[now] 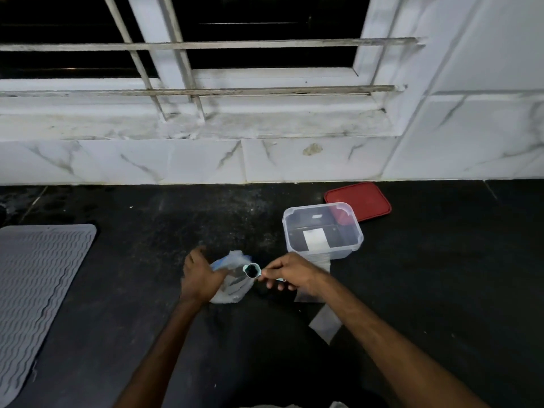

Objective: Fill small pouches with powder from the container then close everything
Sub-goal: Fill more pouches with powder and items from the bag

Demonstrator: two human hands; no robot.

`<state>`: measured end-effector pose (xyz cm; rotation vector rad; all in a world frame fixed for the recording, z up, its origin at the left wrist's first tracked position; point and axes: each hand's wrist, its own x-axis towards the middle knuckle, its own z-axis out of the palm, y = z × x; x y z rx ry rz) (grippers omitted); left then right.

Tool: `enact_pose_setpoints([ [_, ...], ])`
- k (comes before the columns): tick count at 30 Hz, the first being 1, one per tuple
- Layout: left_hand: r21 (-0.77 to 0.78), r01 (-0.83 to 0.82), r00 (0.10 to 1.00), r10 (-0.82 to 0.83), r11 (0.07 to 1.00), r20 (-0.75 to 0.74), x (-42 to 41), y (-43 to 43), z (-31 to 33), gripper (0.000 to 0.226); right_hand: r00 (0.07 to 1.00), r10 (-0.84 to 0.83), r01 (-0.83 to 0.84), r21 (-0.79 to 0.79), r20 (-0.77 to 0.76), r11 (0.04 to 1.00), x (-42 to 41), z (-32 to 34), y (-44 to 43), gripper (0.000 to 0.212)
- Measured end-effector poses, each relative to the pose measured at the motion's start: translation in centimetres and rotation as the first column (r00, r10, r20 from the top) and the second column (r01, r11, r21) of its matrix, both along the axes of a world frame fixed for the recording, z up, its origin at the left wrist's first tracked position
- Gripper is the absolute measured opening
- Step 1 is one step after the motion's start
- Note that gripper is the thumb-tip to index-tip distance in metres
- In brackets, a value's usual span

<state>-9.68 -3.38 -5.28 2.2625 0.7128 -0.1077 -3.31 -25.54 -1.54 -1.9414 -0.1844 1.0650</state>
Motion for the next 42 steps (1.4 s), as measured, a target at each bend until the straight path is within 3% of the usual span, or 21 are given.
enact_pose_setpoints([
  [3,0.196,0.072,0.984,-0.102,0.978,0.147,-0.3,-2.5,2.3,0.083,0.998,-0.057,0.057,0.007,0.018,0.998,0.1,1.1,-3.7,0.019],
  [5,0.294,0.108,0.908,-0.214,0.950,0.359,-0.7,-5.8,4.3,0.071,0.991,-0.130,0.129,0.047,0.021,0.991,0.2,1.8,-6.4,0.019],
  [7,0.257,0.157,0.840,-0.266,0.954,0.472,-1.5,-10.0,5.1,0.050,0.980,-0.198,0.196,0.077,0.024,0.978,0.3,2.6,-8.9,0.018],
  [8,0.217,0.214,0.843,-0.293,0.952,0.451,-2.1,-12.3,5.0,0.039,0.974,-0.225,0.222,0.075,0.035,0.972,0.1,2.9,-10.4,0.018],
  [10,0.152,0.345,0.893,-0.374,0.926,0.250,-3.0,-16.3,3.7,0.031,0.964,-0.252,0.249,0.045,0.089,0.968,-0.1,3.3,-13.2,0.019],
  [13,0.063,0.533,0.843,-0.523,0.844,-0.124,-3.6,-20.4,0.4,0.051,0.944,-0.300,0.302,0.008,0.136,0.953,-0.8,3.3,-17.1,0.020],
  [16,0.061,0.575,0.804,-0.550,0.816,-0.227,-3.1,-22.8,-1.2,0.065,0.933,-0.334,0.339,-0.021,0.131,0.941,-2.0,3.0,-20.3,0.019],
  [20,0.010,0.554,0.819,-0.543,0.833,-0.185,-1.9,-24.2,-1.9,0.056,0.921,-0.380,0.383,-0.027,0.089,0.923,-3.8,2.2,-22.9,0.021],
  [22,-0.114,0.518,0.845,-0.528,0.848,-0.081,-1.3,-24.6,-1.9,0.047,0.912,-0.403,0.406,-0.025,0.078,0.914,-4.4,1.8,-23.6,0.022],
  [26,-0.304,0.527,0.849,-0.510,0.794,0.140,-1.2,-25.9,-1.1,0.046,0.899,-0.427,0.431,-0.024,0.097,0.902,-4.8,1.0,-24.4,0.021],
  [33,-0.302,0.556,0.829,-0.494,0.774,0.261,-1.1,-26.4,-1.6,0.044,0.878,-0.441,0.455,-0.036,0.188,0.890,-4.2,1.8,-25.1,0.019],
  [37,-0.311,0.549,0.832,-0.471,0.776,0.293,-1.0,-26.2,-1.7,0.043,0.917,-0.350,0.372,-0.087,0.192,0.924,-4.1,2.2,-24.3,0.016],
  [42,-0.329,0.547,0.832,-0.460,0.769,0.310,-0.9,-26.0,-1.7,0.041,0.928,-0.181,0.259,-0.214,0.327,0.942,-3.6,3.6,-22.7,0.015],
])
